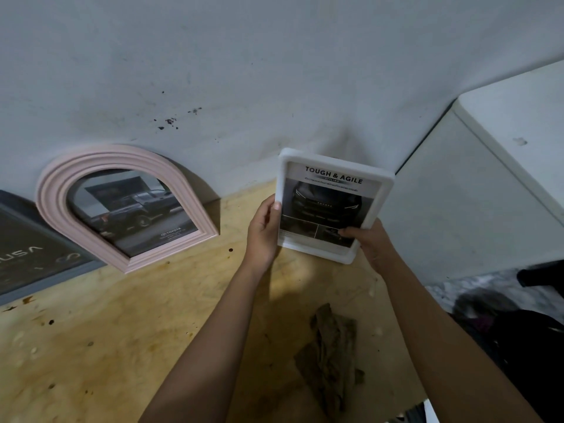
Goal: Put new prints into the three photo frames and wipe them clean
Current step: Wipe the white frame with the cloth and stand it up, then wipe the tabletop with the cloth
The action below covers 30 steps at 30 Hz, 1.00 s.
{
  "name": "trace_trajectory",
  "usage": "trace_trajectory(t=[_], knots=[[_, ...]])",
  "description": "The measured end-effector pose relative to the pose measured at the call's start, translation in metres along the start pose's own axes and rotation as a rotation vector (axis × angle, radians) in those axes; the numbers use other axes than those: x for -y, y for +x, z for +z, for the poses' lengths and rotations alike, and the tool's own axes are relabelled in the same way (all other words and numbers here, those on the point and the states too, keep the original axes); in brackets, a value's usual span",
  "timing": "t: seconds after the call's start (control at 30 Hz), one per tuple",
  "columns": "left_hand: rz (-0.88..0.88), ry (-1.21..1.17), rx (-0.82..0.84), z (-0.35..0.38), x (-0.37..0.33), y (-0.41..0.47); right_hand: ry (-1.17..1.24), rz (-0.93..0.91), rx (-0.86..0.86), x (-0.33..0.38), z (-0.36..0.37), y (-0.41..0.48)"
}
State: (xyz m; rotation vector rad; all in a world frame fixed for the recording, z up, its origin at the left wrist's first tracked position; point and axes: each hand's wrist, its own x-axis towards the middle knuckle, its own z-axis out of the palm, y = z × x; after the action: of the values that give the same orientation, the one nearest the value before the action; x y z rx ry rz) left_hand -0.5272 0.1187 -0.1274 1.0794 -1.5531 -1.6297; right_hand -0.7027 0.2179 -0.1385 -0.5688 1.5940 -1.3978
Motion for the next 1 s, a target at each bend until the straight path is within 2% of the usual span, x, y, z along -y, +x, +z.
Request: trace_trajectory(t=[0.23,0.33,0.4,0.47,0.53,0.6,0.67,0.7,0.77,0.83,0.9,1.0], knots=[[-0.036,0.068,-0.058,-0.002,0.018,-0.01,-0.167,-0.115,-0.124,-0.019,-0.001,-0.025],[-0.083,0.124,-0.067,-0.002,0.014,-0.016,-0.138,-0.109,-0.282,-0.029,0.002,-0.045],[-0.134,0.161,-0.08,-0.004,0.01,-0.026,-0.199,-0.072,-0.438,-0.037,0.01,-0.065],[-0.155,0.225,-0.09,-0.013,0.009,-0.042,-0.273,-0.018,-0.514,-0.049,0.021,-0.092],[-0.105,0.347,-0.115,-0.033,0.013,-0.067,-0.432,-0.049,-0.484,-0.066,0.035,-0.13],[-0.001,0.502,-0.145,-0.062,0.027,-0.101,-0.716,-0.16,-0.425,-0.09,0.05,-0.17],[0.043,0.7,-0.183,-0.097,0.045,-0.137,-0.989,-0.152,-0.372,-0.117,0.071,-0.197],[0.046,0.795,-0.191,-0.106,0.054,-0.15,-1.051,-0.122,-0.364,-0.126,0.075,-0.204],[0.027,0.952,-0.177,-0.13,0.071,-0.173,-1.022,-0.144,-0.374,-0.137,0.092,-0.212],[-0.014,1.042,-0.15,-0.146,0.084,-0.183,-0.865,-0.199,-0.384,-0.136,0.102,-0.208],[-0.041,1.094,-0.128,-0.156,0.092,-0.187,-0.732,-0.215,-0.339,-0.128,0.112,-0.196],[-0.044,1.134,-0.128,-0.16,0.099,-0.19,-0.7,-0.24,-0.218,-0.103,0.135,-0.162]])
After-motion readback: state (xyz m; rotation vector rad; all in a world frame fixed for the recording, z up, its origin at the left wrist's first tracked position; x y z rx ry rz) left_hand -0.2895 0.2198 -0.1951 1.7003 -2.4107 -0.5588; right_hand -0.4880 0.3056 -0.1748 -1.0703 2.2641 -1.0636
